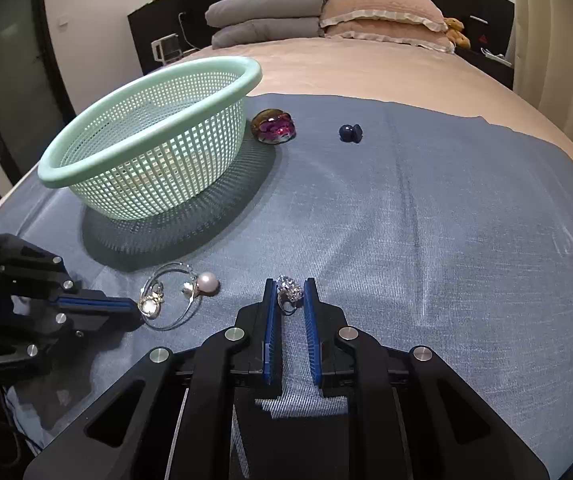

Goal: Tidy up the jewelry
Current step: 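Grasp the small silver earring on the cloth with the right tool, then close the left tool on the silver hoop earring with pearl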

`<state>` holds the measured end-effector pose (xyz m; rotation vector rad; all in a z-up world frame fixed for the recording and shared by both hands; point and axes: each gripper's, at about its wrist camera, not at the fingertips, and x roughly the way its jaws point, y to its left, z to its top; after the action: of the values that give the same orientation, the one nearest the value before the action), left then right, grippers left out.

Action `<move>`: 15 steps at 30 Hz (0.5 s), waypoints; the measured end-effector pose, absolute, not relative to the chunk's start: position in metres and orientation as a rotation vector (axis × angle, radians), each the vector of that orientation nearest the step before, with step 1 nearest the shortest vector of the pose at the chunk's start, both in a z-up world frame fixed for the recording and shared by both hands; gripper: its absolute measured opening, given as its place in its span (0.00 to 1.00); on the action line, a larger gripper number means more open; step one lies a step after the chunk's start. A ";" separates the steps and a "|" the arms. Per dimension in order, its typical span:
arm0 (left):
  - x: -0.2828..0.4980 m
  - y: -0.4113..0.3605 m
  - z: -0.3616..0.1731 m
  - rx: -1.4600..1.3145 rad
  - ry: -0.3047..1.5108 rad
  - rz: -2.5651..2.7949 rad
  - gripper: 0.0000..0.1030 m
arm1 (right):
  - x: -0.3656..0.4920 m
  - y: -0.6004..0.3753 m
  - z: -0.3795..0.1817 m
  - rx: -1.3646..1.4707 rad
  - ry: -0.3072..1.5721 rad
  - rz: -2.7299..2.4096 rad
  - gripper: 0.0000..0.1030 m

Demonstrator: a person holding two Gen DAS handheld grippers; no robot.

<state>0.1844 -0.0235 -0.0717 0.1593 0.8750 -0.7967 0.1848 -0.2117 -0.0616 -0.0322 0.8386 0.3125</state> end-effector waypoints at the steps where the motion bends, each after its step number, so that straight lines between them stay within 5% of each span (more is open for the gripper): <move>1: 0.184 -0.023 -0.071 0.152 0.876 -0.793 0.00 | 0.184 -0.213 -0.061 -0.026 0.837 0.313 0.12; 9: 0.169 -0.018 -0.063 0.174 0.860 -0.739 0.00 | 0.184 -0.219 -0.060 -0.011 0.831 0.320 0.12; 10: 0.168 -0.018 -0.061 0.176 0.841 -0.735 0.07 | 0.184 -0.219 -0.060 -0.010 0.830 0.321 0.12; 12: 0.167 -0.018 -0.057 0.165 0.827 -0.746 0.47 | 0.183 -0.219 -0.060 -0.010 0.829 0.321 0.12; 13: 0.168 -0.018 -0.054 0.159 0.815 -0.742 0.77 | 0.184 -0.219 -0.060 -0.010 0.828 0.322 0.12; 15: 0.174 -0.021 -0.048 0.163 0.773 -0.744 0.82 | 0.184 -0.220 -0.060 -0.007 0.827 0.323 0.12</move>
<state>0.1739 -0.0211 -0.0478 0.1632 0.7727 -0.7443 0.1838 -0.2200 -0.0602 -0.0068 0.8269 0.3235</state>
